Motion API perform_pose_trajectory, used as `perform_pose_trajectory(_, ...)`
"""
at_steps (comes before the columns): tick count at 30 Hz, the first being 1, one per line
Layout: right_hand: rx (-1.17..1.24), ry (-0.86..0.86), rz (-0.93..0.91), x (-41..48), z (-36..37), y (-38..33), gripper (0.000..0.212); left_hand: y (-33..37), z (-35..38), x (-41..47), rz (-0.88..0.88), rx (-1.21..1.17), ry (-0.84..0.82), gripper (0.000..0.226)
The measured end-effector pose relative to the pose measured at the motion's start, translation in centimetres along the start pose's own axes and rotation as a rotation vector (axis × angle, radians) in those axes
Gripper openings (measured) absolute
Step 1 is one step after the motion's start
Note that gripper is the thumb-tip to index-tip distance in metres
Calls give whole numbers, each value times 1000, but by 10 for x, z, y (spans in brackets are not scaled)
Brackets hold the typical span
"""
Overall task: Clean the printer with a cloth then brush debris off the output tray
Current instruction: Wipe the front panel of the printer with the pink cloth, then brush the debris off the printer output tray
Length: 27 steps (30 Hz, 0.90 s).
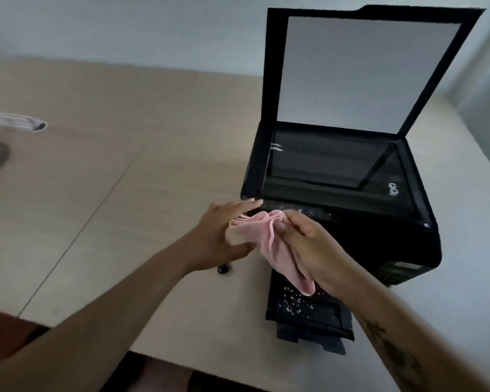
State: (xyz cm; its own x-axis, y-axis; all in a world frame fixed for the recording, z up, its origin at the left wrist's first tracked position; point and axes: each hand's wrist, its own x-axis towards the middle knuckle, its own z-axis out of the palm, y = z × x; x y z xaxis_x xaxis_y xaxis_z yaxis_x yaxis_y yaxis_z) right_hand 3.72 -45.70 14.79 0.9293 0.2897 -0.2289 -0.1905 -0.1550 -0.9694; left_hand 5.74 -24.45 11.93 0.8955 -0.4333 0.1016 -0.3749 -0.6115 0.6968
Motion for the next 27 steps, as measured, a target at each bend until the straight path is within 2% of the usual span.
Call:
perform_pose_trajectory(2,133,-101,87,10,15,6,19,1,-6,-30,-190,-260,125,32)
perform_pose_trajectory(4,194,-114,171,20,35,17,21,-5,-12,-58,-413,-445,266,21)
perform_pose_trajectory(7,342,-295,283,25,73,35,53,-24,-8,-98,-642,-473,364,22)
perform_pose_trajectory(8,350,-341,279,25,87,42,52,-31,-6,-110,-707,-463,384,25)
perform_pose_trajectory(10,248,-364,242,25,115,55,30,-47,-1,-130,-817,-463,431,25)
perform_pose_trajectory(13,31,-227,298,34,146,78,18,-70,5,-154,-917,-512,471,14)
perform_pose_trajectory(15,-75,-181,330,45,154,91,9,-85,6,-161,-937,-503,484,19)
perform_pose_trajectory(17,-423,-145,295,58,166,105,9,-107,8,-167,-941,-425,475,39)
perform_pose_trajectory(18,-617,-120,246,61,169,111,15,-116,12,-168,-928,-298,453,46)
perform_pose_trajectory(20,-956,-51,71,60,182,123,35,-134,21,-175,-856,69,351,54)
perform_pose_trajectory(22,-1193,-43,-201,56,190,141,44,-138,37,-179,-718,270,171,63)
perform_pose_trajectory(24,-1309,-102,-353,55,193,159,49,-141,54,-184,-590,387,32,63)
perform_pose_trajectory(27,-1422,-219,-300,54,200,175,58,-161,64,-194,-519,491,-21,61)
